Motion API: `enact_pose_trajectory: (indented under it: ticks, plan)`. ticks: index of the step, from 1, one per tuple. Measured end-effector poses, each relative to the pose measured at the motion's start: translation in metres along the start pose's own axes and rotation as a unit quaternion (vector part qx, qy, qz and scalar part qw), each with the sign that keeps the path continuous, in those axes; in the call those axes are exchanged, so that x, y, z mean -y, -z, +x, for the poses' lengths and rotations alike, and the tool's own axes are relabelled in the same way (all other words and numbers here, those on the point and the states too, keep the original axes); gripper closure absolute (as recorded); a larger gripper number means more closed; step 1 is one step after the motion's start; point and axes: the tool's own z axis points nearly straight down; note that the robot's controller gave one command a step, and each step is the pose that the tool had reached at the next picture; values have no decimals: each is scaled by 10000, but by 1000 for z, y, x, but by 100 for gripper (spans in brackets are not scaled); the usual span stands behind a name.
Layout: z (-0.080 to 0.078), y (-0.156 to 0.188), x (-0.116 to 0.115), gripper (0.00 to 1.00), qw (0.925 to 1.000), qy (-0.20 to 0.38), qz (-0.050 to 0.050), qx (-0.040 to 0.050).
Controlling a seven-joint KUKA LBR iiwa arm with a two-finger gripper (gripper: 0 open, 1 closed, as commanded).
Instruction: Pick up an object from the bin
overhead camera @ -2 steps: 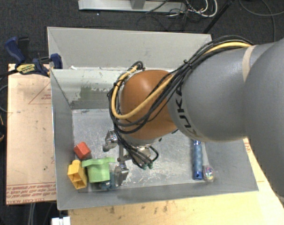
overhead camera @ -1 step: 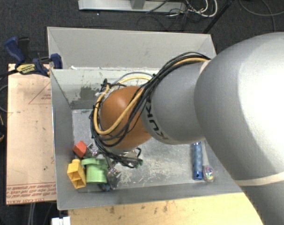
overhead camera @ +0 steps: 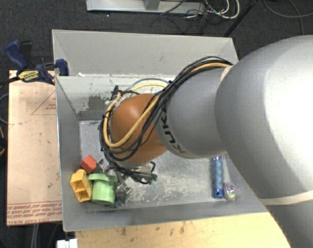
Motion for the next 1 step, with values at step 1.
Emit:
enact_pose_trajectory:
  ticks: [1]
  plan:
    - [-11, 126, -1, 100, 9999, 140, -15, -12]
